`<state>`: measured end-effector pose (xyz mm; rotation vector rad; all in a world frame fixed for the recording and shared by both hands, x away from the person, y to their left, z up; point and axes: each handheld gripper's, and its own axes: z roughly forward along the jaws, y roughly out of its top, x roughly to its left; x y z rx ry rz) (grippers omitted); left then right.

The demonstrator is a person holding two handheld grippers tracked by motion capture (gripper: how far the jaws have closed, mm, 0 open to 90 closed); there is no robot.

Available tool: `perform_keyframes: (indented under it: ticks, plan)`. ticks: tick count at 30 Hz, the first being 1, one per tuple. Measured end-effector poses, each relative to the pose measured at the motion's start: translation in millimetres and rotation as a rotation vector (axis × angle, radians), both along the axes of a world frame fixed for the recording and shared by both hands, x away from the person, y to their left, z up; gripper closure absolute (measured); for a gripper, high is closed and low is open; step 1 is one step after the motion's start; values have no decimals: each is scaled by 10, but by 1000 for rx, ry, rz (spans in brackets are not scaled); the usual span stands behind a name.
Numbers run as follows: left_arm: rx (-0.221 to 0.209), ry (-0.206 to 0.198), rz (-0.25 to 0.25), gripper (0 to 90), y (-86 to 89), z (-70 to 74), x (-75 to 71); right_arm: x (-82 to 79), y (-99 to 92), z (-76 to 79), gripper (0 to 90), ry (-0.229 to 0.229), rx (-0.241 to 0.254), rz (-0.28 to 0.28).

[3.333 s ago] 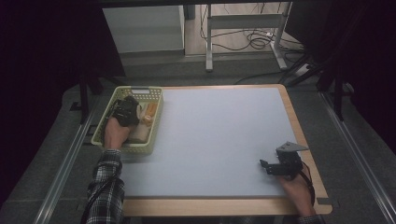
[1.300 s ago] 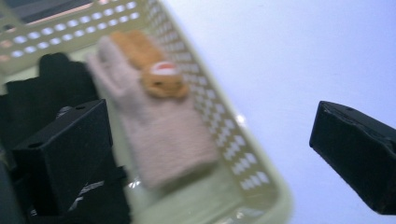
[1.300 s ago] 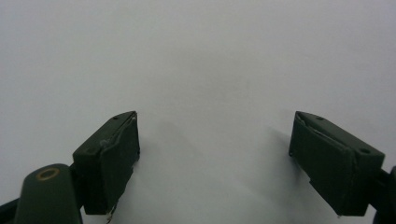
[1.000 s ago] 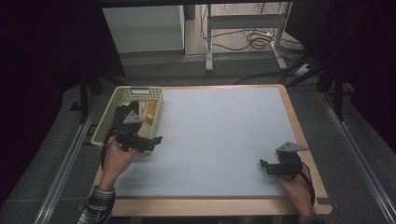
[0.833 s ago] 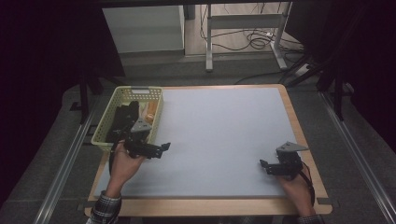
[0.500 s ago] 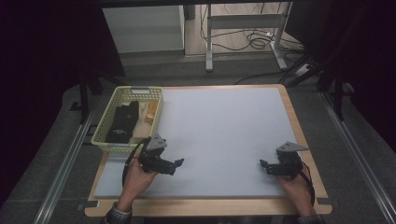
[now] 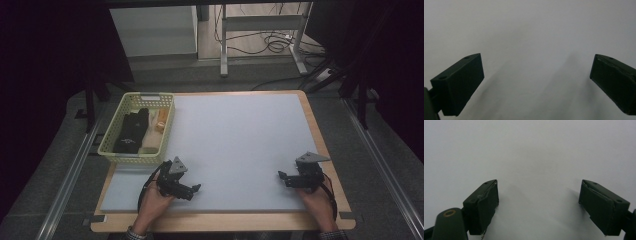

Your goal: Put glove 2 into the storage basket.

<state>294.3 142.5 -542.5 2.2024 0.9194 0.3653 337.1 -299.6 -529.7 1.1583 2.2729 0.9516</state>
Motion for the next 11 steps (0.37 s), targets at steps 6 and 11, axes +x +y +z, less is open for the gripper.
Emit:
perform_keyframes:
  ticks: [6,11]
  plan:
    - [-1,26,-1,3,7,-75,22,0,0,0,159,0,0,0]
    - [4,28,-1,1,5,-75,25,-2,-1,-1,159,2,1,0]
